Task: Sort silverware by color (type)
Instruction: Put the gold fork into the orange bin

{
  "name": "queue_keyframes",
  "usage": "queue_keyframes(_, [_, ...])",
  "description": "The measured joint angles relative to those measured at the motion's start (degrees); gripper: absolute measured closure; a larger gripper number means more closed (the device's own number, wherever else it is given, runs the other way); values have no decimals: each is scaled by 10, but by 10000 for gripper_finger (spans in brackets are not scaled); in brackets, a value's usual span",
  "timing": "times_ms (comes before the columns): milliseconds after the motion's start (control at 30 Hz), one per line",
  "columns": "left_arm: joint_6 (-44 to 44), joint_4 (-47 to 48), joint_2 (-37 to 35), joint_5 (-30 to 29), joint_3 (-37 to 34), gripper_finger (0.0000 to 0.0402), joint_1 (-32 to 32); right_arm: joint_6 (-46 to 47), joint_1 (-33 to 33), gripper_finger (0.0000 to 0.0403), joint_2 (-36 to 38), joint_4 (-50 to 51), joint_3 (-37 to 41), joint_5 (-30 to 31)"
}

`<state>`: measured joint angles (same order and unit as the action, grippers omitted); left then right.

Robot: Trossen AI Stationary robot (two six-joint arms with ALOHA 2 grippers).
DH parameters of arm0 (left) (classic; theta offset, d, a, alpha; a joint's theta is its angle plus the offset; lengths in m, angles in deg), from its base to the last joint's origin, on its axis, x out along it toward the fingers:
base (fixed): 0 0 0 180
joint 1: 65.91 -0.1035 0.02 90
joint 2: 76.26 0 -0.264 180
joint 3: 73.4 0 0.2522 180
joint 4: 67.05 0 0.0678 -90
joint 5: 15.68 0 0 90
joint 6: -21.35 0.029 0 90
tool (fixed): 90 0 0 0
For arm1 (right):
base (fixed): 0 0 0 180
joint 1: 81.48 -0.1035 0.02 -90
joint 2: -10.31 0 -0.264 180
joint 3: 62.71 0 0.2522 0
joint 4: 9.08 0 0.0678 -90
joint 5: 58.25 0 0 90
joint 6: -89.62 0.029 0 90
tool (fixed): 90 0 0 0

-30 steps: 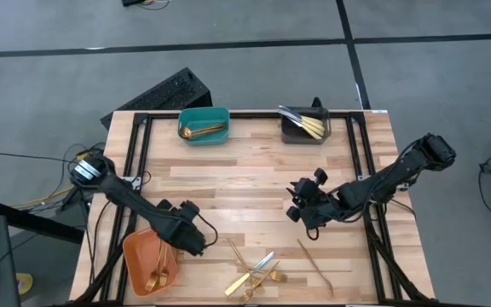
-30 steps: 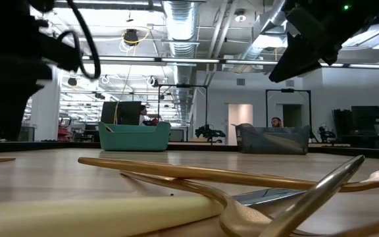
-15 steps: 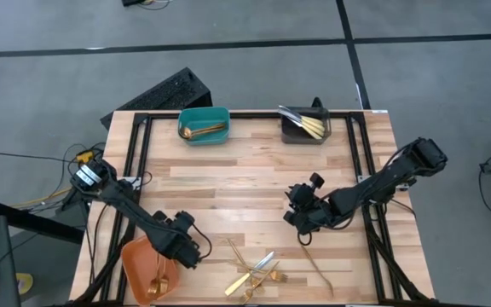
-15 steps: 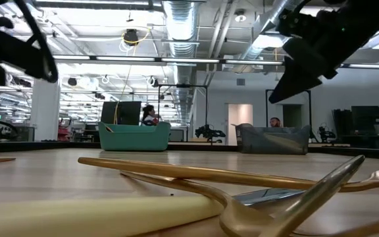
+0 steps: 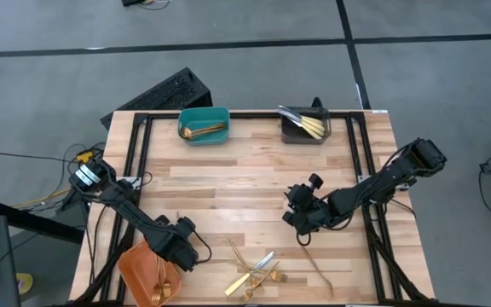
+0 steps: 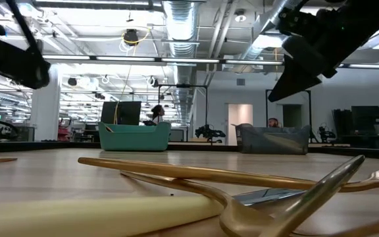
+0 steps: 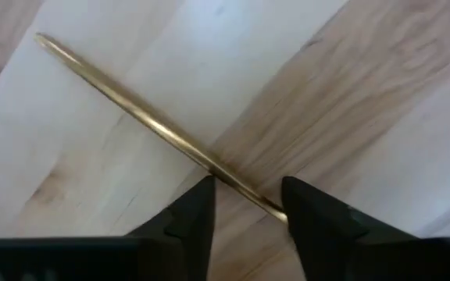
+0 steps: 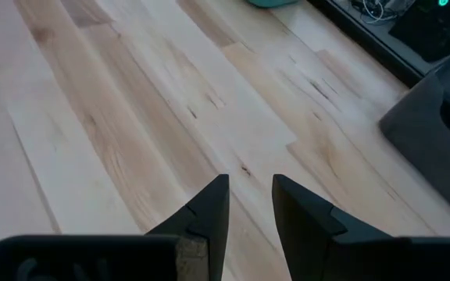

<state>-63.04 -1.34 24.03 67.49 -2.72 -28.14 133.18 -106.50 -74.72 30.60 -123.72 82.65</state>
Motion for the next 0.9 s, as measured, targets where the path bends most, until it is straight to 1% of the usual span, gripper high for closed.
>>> queue_keyframes(67, [24, -23, 0, -8, 0, 289, -4, 0, 0, 278, 0, -4, 0, 0])
queue_keyframes(233, [102, -89, 1, -44, -1, 384, -15, 0, 0, 278, 0, -13, 0, 0])
queue_keyframes(267, [114, -98, 1, -51, -1, 391, -18, 0, 0, 278, 0, -13, 0, 0])
queue_keyframes(333, [137, -91, 2, -57, 10, 392, -21, 0, 0, 278, 0, -14, 0, 0])
queue_keyframes(400, [166, -57, 2, -51, 32, 395, -21, 0, 0, 278, 0, -15, 0, -1])
queue_keyframes(500, [238, 30, 2, -48, 95, 398, -8, 0, 0, 278, 0, -24, 0, -1])
queue_keyframes(667, [392, 206, 2, -71, 211, 399, 52, 0, 2, 278, 0, -34, 0, -2])
queue_keyframes(767, [459, 288, 1, -34, 258, 393, 90, 0, 4, 278, 0, -39, 0, -2])
queue_keyframes(900, [542, 383, 1, 36, 280, 386, 131, -1, 8, 278, 0, -42, 0, -2])
